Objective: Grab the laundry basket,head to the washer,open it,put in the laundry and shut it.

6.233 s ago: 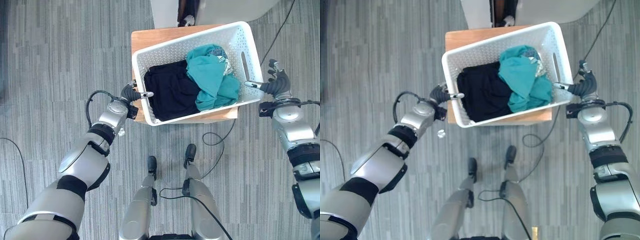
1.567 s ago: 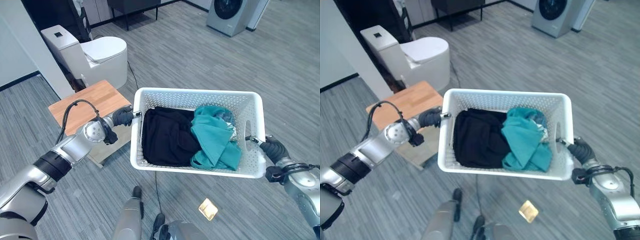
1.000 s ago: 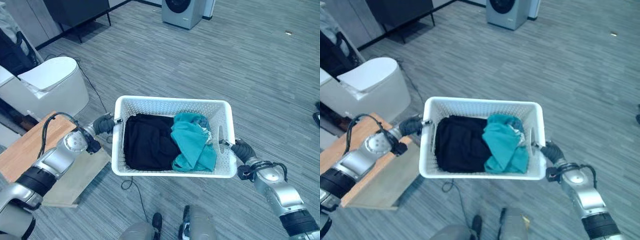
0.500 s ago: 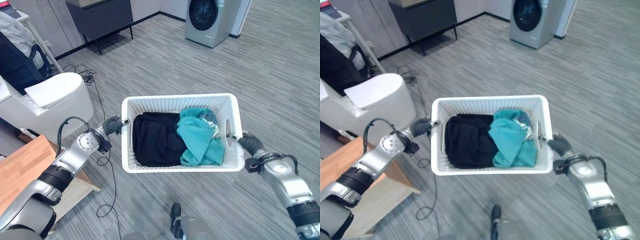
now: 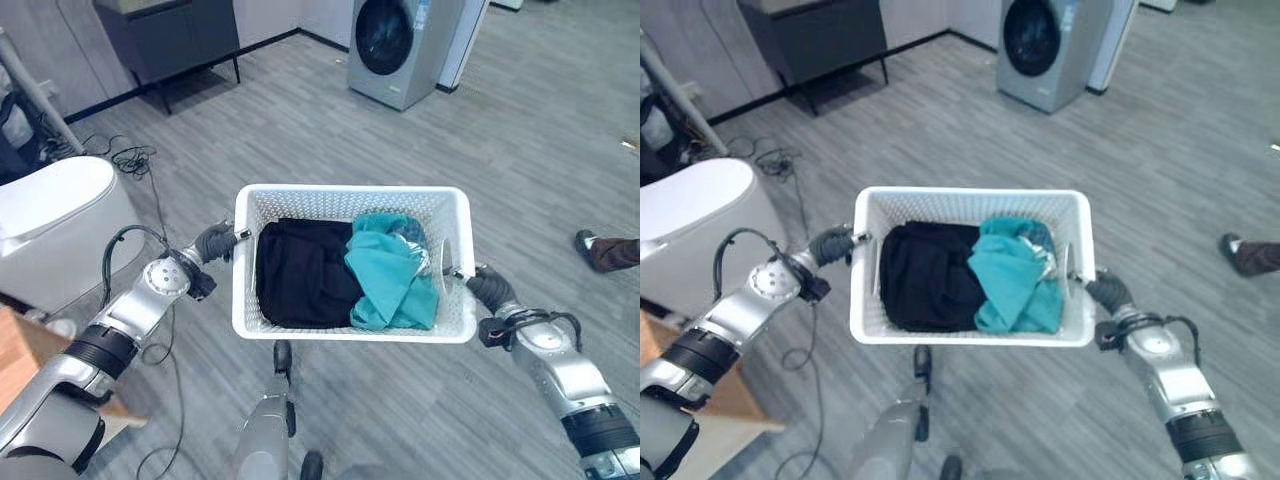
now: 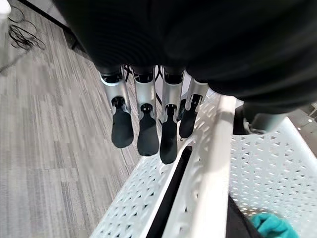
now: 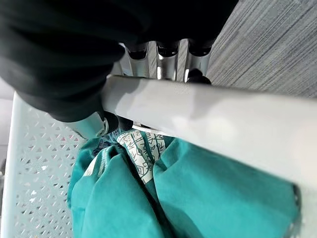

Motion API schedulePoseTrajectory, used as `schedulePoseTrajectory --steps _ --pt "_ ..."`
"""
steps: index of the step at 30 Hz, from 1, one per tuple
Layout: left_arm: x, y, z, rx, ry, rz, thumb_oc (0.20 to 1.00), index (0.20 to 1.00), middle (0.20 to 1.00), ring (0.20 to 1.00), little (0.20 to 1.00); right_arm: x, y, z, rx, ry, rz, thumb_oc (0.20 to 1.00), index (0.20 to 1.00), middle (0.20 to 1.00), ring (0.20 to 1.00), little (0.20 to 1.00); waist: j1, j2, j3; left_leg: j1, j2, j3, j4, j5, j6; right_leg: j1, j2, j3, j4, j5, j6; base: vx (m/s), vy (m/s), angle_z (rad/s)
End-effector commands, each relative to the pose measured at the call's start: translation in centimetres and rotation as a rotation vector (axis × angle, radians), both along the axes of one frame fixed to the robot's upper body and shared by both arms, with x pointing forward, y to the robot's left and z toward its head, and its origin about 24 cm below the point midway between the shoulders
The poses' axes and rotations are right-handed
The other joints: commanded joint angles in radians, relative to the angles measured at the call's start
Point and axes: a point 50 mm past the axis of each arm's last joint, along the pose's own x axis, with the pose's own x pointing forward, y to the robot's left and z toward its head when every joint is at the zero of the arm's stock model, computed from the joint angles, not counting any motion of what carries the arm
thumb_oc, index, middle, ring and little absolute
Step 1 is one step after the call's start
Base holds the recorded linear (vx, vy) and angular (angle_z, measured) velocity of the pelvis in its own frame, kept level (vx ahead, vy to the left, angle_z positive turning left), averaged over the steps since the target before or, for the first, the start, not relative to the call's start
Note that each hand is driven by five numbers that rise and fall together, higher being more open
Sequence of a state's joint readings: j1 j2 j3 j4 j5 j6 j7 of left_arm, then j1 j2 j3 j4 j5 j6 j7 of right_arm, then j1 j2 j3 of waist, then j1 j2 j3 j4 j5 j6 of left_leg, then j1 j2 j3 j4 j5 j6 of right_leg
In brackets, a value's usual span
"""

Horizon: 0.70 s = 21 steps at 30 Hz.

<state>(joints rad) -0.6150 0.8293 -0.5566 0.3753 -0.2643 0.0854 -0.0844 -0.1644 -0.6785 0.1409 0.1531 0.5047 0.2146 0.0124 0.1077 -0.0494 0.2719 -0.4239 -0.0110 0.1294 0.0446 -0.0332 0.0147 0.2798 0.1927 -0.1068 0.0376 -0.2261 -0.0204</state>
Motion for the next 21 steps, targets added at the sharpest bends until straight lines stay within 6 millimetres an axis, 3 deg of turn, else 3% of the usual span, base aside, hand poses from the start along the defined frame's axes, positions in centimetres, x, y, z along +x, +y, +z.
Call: schedulePoseTrajectory --steps 1,3,4,5,6,8,9,10,11,12,13,14,16,18,21 --pt "1.1 1.0 6.9 -0.072 -0.250 0.022 0.200 0.200 0.200 0.200 0.200 0.4 -0.4 5.0 0.078 -0.235 0.057 0.200 0.200 0.200 0.200 0.200 -0.001 0.040 -0.115 0.146 0.108 -0.014 -0.074 0.166 -0.048 -0.026 -0.194 -0.062 0.089 -0.047 0.065 0.40 0.109 -0.23" --pt "1.1 1.1 6.8 -0.057 -0.247 0.020 0.200 0.200 0.200 0.200 0.200 0.2 -0.4 4.6 0.091 -0.226 0.059 0.200 0.200 0.200 0.200 0.200 0.009 0.022 -0.148 0.151 0.088 -0.010 -0.014 0.177 -0.037 -0.015 -0.234 -0.058 0.132 -0.008 0.096 0.63 0.187 -0.01" --pt "1.1 1.3 6.7 -0.045 -0.243 0.022 0.200 0.200 0.200 0.200 0.200 0.1 -0.3 4.3 0.098 -0.217 0.058 0.200 0.200 0.200 0.200 0.200 0.015 0.006 -0.159 0.155 0.059 -0.006 0.020 0.164 -0.025 -0.014 -0.268 -0.058 0.186 0.071 0.126 0.78 0.338 0.15" --pt "1.1 1.2 6.9 -0.028 -0.246 0.017 0.200 0.200 0.200 0.200 0.200 0.0 0.0 3.6 0.110 -0.197 0.060 0.200 0.200 0.200 0.200 0.200 0.015 -0.006 -0.162 0.195 0.012 0.007 0.060 0.121 0.021 -0.074 -0.334 -0.039 0.398 0.277 0.170 0.56 0.276 -0.10" --pt "1.2 1.2 6.9 -0.029 -0.246 0.017 0.200 0.200 0.200 0.200 0.200 0.0 0.0 3.6 0.110 -0.197 0.060 0.200 0.200 0.200 0.200 0.200 0.018 -0.004 -0.164 0.192 0.015 0.008 0.059 0.122 0.021 -0.079 -0.332 -0.037 0.398 0.278 0.170 0.50 0.286 -0.38" --pt "1.2 1.2 7.3 -0.021 -0.253 0.012 0.200 0.200 0.200 0.200 0.200 0.3 0.3 3.6 0.112 -0.201 0.064 0.200 0.200 0.200 0.200 0.200 0.012 0.004 -0.155 0.248 -0.019 0.013 0.079 0.066 0.073 -0.133 -0.377 -0.017 0.618 0.420 0.185 0.39 0.221 -0.49" --pt "1.2 1.1 7.2 -0.023 -0.249 0.012 0.200 0.200 0.200 0.200 0.200 0.3 0.4 3.6 0.104 -0.201 0.068 0.200 0.200 0.200 0.200 0.200 0.002 0.014 -0.144 0.281 -0.023 0.011 0.076 0.048 0.092 -0.188 -0.390 -0.016 0.733 0.440 0.184 0.45 0.243 -0.02" --pt "1.2 1.2 7.3 -0.024 -0.249 0.014 0.200 0.200 0.200 0.200 0.200 0.3 0.2 3.6 0.100 -0.204 0.058 0.200 0.200 0.200 0.200 0.200 -0.011 0.029 -0.136 0.321 -0.021 0.011 0.063 0.031 0.101 -0.228 -0.409 -0.037 0.789 0.420 0.184 0.43 0.208 0.27" --pt "1.3 1.0 7.6 -0.025 -0.259 0.008 0.200 0.200 0.200 0.200 0.200 0.4 0.2 3.6 0.092 -0.206 0.057 0.200 0.200 0.200 0.200 0.200 -0.023 0.042 -0.127 0.361 -0.018 0.006 0.049 0.019 0.108 -0.282 -0.435 -0.064 0.824 0.381 0.171 0.30 0.125 0.46" --pt "1.3 1.0 7.6 -0.025 -0.259 0.008 0.200 0.200 0.200 0.200 0.200 0.4 0.2 3.6 0.092 -0.206 0.057 0.200 0.200 0.200 0.200 0.200 -0.024 0.039 -0.125 0.361 -0.020 0.006 0.048 0.020 0.108 -0.282 -0.438 -0.064 0.828 0.378 0.172 0.30 0.080 0.68" --pt "1.4 0.7 7.8 -0.030 -0.263 0.001 0.200 0.200 0.200 0.200 0.200 0.4 0.0 3.7 0.086 -0.207 0.053 0.200 0.200 0.200 0.200 0.200 -0.040 0.053 -0.118 0.394 -0.018 -0.005 0.034 0.011 0.108 -0.330 -0.449 -0.094 0.816 0.317 0.156 0.45 0.004 0.64" --pt "1.4 0.0 7.7 -0.049 -0.266 -0.020 0.200 0.200 0.200 0.200 0.200 0.3 -0.2 3.7 0.084 -0.203 0.051 0.200 0.200 0.200 0.200 0.200 -0.071 0.070 -0.106 0.452 -0.021 -0.041 0.016 -0.006 0.097 -0.408 -0.412 -0.129 0.711 0.233 0.139 0.60 -0.031 0.46" --pt "1.3 -0.2 7.4 -0.056 -0.258 -0.031 0.200 0.200 0.200 0.200 0.200 0.0 -0.7 3.7 0.081 -0.199 0.043 0.200 0.200 0.200 0.200 0.200 -0.103 0.073 -0.099 0.504 -0.020 -0.067 0.010 -0.044 0.074 -0.437 -0.384 -0.154 0.461 0.191 0.137 0.56 -0.149 0.28" --pt "1.2 0.0 7.0 -0.063 -0.253 -0.028 0.200 0.200 0.200 0.200 0.200 0.0 -0.9 3.9 0.078 -0.200 0.041 0.200 0.200 0.200 0.200 0.200 -0.117 0.073 -0.101 0.549 -0.014 -0.079 0.006 -0.087 0.047 -0.435 -0.362 -0.159 0.179 0.207 0.148 0.47 -0.176 0.86" --pt "1.4 0.0 7.3 -0.065 -0.277 -0.019 0.200 0.200 0.200 0.200 0.200 -0.2 -0.9 3.6 0.092 -0.195 0.037 0.200 0.200 0.200 0.200 0.200 -0.130 0.067 -0.103 0.615 -0.008 -0.086 0.022 -0.148 0.024 -0.482 -0.343 -0.132 -0.088 0.316 0.203 0.49 -0.154 0.88"
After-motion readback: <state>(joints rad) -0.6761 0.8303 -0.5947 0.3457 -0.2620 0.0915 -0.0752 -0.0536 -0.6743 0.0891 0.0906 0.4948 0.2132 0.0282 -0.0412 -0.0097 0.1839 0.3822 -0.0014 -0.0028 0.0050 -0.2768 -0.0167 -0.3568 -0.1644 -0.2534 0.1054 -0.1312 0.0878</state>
